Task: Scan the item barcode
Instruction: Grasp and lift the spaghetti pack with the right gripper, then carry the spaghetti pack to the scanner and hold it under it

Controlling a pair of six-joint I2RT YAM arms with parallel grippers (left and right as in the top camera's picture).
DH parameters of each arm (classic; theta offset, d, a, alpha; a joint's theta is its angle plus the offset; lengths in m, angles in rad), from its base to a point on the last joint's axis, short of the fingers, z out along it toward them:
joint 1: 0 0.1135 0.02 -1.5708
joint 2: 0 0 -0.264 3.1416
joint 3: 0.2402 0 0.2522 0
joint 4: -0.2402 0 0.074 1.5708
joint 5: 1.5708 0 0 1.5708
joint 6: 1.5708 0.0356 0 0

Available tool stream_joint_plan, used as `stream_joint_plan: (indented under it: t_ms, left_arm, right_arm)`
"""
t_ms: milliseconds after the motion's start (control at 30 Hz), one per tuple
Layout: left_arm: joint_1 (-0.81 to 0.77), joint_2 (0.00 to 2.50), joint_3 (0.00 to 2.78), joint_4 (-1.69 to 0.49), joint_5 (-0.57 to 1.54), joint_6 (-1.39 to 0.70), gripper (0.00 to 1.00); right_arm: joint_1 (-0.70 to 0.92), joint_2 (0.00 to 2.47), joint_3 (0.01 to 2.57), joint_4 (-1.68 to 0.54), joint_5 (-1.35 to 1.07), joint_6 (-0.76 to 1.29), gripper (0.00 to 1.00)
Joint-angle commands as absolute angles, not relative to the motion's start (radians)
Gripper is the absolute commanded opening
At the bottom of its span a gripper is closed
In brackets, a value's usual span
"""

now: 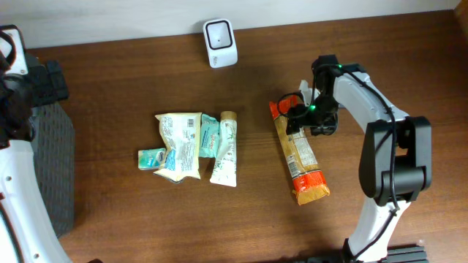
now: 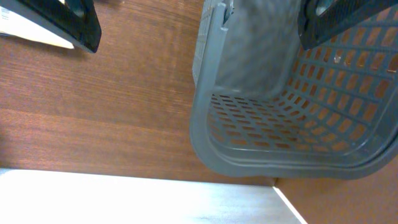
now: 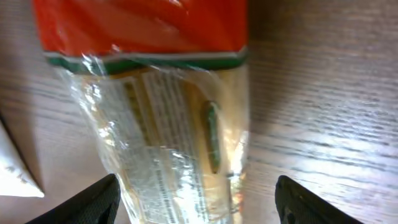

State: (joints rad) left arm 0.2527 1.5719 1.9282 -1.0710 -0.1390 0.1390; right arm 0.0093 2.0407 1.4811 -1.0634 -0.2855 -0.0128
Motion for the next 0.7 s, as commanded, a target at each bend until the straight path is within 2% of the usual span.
stream_joint_plan:
  t_ms: [0,167,200,267,333,467,600,667]
  left_arm:
    - [0.257,1.571,1.934,-1.072,-0.139,0.155,0.99]
    - [0.257,1.571,1.934,-1.072,-0.139,0.155,0.99]
    - [0.257,1.571,1.934,-1.072,-0.139,0.155,0.99]
    - [0.257,1.571,1.934,-1.072,-0.139,0.155,0.99]
    - [0.257,1.571,1.934,-1.072,-0.139,0.155,0.99]
    - [0.257,1.571,1.934,-1.072,-0.139,0.155,0.99]
    - [0.257,1.571,1.934,-1.072,-0.139,0.155,0.99]
    - [0.257,1.571,1.934,-1.072,-0.139,0.155,0.99]
  right_arm:
    - [-0.015,2.041,1.418,-1.024,-0.259,-0.030,0.72]
    - [-0.027,2.061,1.322,-0.960,-0.466,-0.153,0.71]
    - [-0.027,2.069,1.287,-0.926,-0.487,-0.153,0.67]
    - [-0.027,2.074,1.213,-0.850,-0.508,-0.153,0.51]
    - [-0.027,2.075,1.177,-0.815,-0.535,-0.153,0.39]
    - [-0.030,2.075,1.176,-0.795,-0.650,-0.153,0.04]
    - [-0.055,2.069,1.266,-0.873,-0.815,-0.154,0.04]
    - [-0.073,2.046,1.380,-1.014,-0.928,-0.245,0.04]
